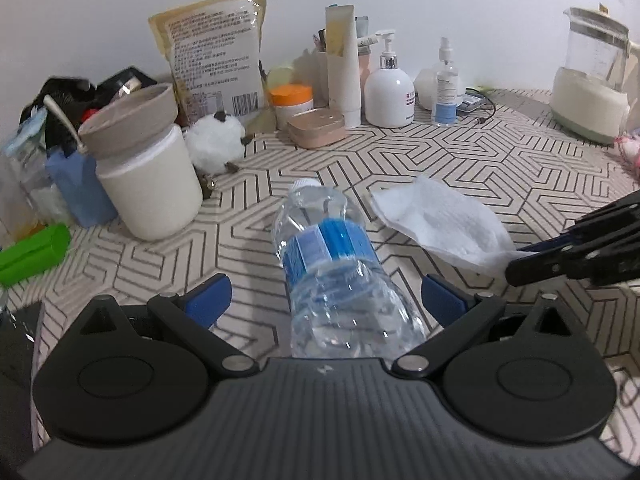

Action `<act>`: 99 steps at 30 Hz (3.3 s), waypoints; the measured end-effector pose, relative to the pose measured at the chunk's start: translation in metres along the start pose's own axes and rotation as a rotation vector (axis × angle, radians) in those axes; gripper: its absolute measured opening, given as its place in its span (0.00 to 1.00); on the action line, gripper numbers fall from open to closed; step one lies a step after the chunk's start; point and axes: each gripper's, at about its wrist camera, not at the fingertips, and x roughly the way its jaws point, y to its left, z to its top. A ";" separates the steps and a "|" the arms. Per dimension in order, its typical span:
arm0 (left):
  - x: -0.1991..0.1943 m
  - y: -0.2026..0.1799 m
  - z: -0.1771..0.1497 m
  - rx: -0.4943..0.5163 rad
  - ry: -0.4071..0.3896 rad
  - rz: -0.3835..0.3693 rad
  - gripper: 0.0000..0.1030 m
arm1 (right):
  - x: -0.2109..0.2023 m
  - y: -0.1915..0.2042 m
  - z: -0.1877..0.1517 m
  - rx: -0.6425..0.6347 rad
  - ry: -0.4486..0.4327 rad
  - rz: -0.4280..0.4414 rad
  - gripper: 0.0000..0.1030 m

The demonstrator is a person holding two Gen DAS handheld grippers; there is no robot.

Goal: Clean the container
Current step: 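Grasp the white wipe with the right tool while the left tool approaches the bottle, then grasp the water bottle with the left tool while the right tool brings the wipe over it, then hold the bottle with the left tool while the right tool wipes its body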

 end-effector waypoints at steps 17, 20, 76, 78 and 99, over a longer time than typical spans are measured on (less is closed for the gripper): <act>0.005 0.022 -0.015 -0.112 -0.079 -0.114 0.88 | 0.017 0.012 0.044 0.303 0.001 0.572 0.19; 0.008 0.018 -0.017 -0.110 -0.078 -0.144 0.79 | 0.029 0.021 0.051 0.306 0.028 0.591 0.19; 0.013 0.007 -0.029 -0.087 -0.103 -0.128 0.73 | 0.047 0.058 0.041 -0.049 -0.007 0.285 0.66; 0.013 0.007 -0.029 -0.086 -0.104 -0.127 0.73 | 0.047 0.058 0.041 -0.050 -0.008 0.286 0.66; 0.015 0.008 -0.026 -0.097 -0.106 -0.124 0.72 | 0.072 -0.015 0.038 0.332 0.033 0.495 0.36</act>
